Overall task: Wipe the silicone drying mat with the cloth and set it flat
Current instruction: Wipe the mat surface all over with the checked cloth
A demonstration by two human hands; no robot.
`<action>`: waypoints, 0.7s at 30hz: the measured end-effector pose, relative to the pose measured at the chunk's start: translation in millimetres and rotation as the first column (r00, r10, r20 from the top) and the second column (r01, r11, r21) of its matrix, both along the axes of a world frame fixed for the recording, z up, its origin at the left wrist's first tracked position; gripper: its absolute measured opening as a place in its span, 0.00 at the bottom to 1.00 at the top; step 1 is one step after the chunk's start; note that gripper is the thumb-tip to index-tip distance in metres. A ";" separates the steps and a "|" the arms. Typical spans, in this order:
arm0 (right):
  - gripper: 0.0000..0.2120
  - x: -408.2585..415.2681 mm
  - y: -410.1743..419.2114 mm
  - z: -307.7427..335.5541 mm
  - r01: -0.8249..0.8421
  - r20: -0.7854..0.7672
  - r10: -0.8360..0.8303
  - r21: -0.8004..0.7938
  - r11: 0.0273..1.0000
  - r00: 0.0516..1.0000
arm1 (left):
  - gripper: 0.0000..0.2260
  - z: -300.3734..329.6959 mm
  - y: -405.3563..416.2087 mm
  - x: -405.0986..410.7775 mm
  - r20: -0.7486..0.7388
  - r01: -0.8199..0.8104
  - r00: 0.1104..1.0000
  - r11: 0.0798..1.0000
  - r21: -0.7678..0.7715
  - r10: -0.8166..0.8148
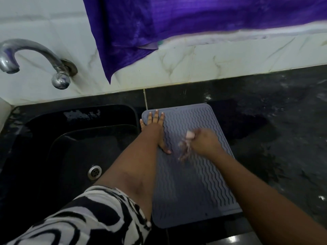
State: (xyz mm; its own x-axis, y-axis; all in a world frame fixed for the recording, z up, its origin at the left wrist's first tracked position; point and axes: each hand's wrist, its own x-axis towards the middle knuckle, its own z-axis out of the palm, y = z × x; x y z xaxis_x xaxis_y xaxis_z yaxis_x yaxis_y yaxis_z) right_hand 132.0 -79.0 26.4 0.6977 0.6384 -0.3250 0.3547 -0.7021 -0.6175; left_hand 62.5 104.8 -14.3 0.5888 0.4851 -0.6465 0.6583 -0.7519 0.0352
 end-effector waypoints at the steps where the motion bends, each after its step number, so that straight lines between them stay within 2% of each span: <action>1: 0.03 16.9 18.2 9.2 0.021 0.057 -0.025 0.068 0.997 0.998 | 0.73 -0.8 0.2 -1.3 0.008 0.002 1.000 1.000 0.003 -0.002; 4: 0.08 50.4 76.7 22.1 -0.076 0.177 0.038 0.212 0.974 0.983 | 0.73 -1.4 1.8 -3.4 0.027 0.010 1.000 1.000 0.000 -0.010; 6: 0.15 53.3 103.9 7.2 -0.233 0.235 0.207 0.089 0.968 0.950 | 0.72 -1.3 1.9 -3.6 0.036 0.008 0.999 1.000 -0.004 -0.008; 8: 0.22 40.3 106.8 -22.1 -0.339 0.288 0.388 -0.205 0.918 0.876 | 0.72 -1.2 1.6 -3.3 0.029 0.009 1.000 1.000 -0.002 -0.009; 9: 0.23 32.0 100.4 -36.9 -0.337 0.326 0.417 -0.276 0.900 0.848 | 0.72 -1.7 1.7 -3.2 0.026 0.012 1.000 1.000 0.003 -0.012; 12: 0.20 15.6 69.2 -58.6 -0.298 0.383 0.340 -0.166 0.940 0.859 | 0.73 -4.1 2.3 -1.5 0.023 0.009 1.000 1.000 0.011 -0.010; 15: 0.17 -2.4 22.6 -61.8 -0.357 0.346 0.370 -0.103 0.929 0.862 | 0.71 -6.9 3.0 1.7 0.026 0.001 1.000 1.000 0.022 -0.001; 18: 0.13 -31.5 -40.9 -56.6 -0.425 0.168 0.425 -0.039 0.904 0.889 | 0.71 -9.2 3.9 2.8 0.019 -0.006 1.000 1.000 0.029 0.006; 21: 0.12 -45.9 -69.7 -40.8 -0.529 0.053 0.555 -0.241 0.814 0.830 | 0.72 -6.8 -0.1 2.8 -0.029 0.013 1.000 0.999 0.049 -0.011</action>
State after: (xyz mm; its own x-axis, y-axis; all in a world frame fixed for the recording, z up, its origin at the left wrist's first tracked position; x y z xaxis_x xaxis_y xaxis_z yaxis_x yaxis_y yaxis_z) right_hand 86.1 -148.7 -14.5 0.2989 0.8511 -0.4315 0.7753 -0.4802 -0.4102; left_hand 65.3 104.7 -21.1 0.5765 0.5096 -0.6387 0.6494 -0.7602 -0.0203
